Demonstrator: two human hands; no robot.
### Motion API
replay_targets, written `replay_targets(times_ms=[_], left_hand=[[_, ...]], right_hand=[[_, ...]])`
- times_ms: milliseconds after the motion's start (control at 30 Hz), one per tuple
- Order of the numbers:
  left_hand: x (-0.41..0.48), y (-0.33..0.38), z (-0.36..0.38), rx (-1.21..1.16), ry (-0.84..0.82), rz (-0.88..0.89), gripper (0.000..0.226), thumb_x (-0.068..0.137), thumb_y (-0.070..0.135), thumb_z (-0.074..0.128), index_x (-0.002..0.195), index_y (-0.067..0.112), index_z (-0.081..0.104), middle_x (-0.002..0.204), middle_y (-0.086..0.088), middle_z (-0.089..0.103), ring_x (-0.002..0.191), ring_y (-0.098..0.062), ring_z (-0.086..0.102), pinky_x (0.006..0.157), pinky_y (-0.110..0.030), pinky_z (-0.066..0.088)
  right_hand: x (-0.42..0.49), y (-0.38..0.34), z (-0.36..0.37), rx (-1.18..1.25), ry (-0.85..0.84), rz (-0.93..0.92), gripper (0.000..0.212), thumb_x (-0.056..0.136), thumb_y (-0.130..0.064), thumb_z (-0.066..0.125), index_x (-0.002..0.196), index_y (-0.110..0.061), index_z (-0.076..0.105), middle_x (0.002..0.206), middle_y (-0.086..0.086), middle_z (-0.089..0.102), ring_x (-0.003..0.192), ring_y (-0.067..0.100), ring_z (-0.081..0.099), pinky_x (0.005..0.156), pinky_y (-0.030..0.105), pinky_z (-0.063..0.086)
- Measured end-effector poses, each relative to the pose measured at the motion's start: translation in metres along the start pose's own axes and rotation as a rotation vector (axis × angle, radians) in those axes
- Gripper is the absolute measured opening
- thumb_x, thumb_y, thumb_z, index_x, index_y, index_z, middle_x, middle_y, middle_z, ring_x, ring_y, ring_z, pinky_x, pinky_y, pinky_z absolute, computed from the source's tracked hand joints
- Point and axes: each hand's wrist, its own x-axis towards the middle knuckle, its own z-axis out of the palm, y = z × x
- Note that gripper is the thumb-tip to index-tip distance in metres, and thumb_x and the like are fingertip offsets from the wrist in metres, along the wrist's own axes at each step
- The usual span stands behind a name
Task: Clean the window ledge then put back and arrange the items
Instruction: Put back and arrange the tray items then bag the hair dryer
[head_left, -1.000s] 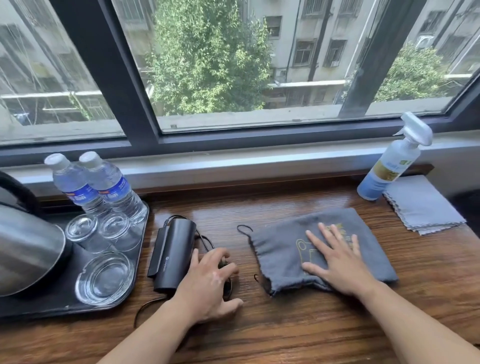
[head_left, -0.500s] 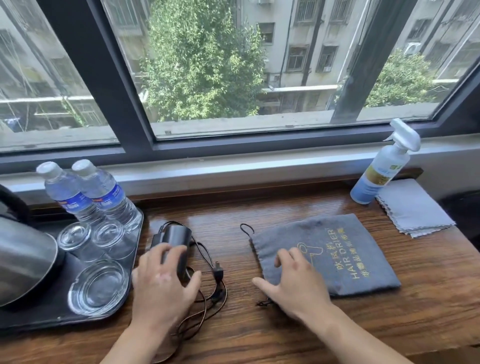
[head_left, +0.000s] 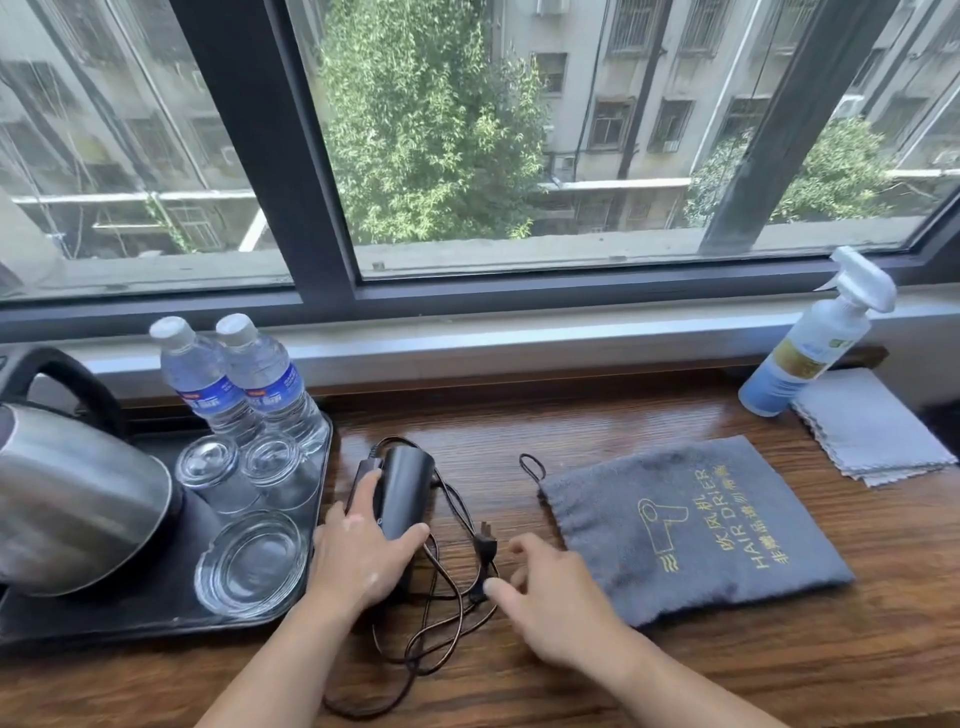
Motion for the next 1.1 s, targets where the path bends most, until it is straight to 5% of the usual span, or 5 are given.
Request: replay_targets(times_ms=[333, 500, 733, 967, 1100], left_hand=[[-0.030, 0.011, 0.018, 0.027, -0.145, 0.182, 0.101, 0.059, 0.059, 0.057, 0.152, 0.041, 0.022, 0.148, -0.009, 0.038, 0.134, -0.033, 0.042, 0.113, -0.044, 0.039], [-0.037, 0.023, 0.023, 0.272, -0.140, 0.186, 0.134, 0.043, 0.094, 0.054, 0.155, 0.039, 0.005, 0.157, -0.012, 0.027, 0.144, -0.034, 0.031, 0.114, -0.051, 0.036], [-0.039, 0.044, 0.027, 0.419, -0.130, 0.159, 0.137, 0.055, 0.083, 0.072, 0.157, 0.031, -0.002, 0.155, -0.018, 0.025, 0.138, -0.038, 0.036, 0.106, -0.053, 0.043], [-0.038, 0.040, 0.028, 0.497, -0.117, 0.208, 0.147, 0.056, 0.074, 0.080, 0.156, 0.038, -0.021, 0.164, -0.020, 0.012, 0.144, -0.038, 0.030, 0.108, -0.053, 0.041], [-0.043, 0.044, 0.031, 0.589, -0.086, 0.251, 0.152, 0.053, 0.078, 0.080, 0.153, 0.038, -0.027, 0.163, -0.023, 0.007, 0.145, -0.041, 0.025, 0.111, -0.059, 0.036]], right_hand=[[0.044, -0.010, 0.015, 0.356, 0.054, 0.290, 0.011, 0.083, -0.022, 0.063, 0.087, -0.018, 0.053, 0.056, -0.002, 0.071, 0.055, 0.010, 0.071, 0.071, 0.026, 0.056], [0.044, -0.011, 0.023, 0.628, 0.114, 0.394, 0.019, 0.080, -0.010, 0.066, 0.078, -0.017, 0.048, 0.055, 0.004, 0.063, 0.050, 0.024, 0.069, 0.055, 0.040, 0.053], [0.040, -0.007, 0.023, 0.551, 0.065, 0.342, 0.009, 0.079, -0.014, 0.059, 0.086, -0.018, 0.055, 0.074, 0.010, 0.073, 0.060, 0.022, 0.073, 0.065, 0.048, 0.062], [0.025, 0.003, 0.006, 0.175, -0.047, 0.151, 0.011, 0.081, -0.030, 0.057, 0.087, -0.022, 0.060, 0.086, 0.004, 0.076, 0.080, 0.017, 0.070, 0.079, 0.034, 0.055], [0.018, 0.012, -0.010, 0.234, -0.087, 0.147, 0.016, 0.089, -0.018, 0.058, 0.102, -0.024, 0.065, 0.078, 0.006, 0.076, 0.060, 0.006, 0.066, 0.078, 0.040, 0.060]])
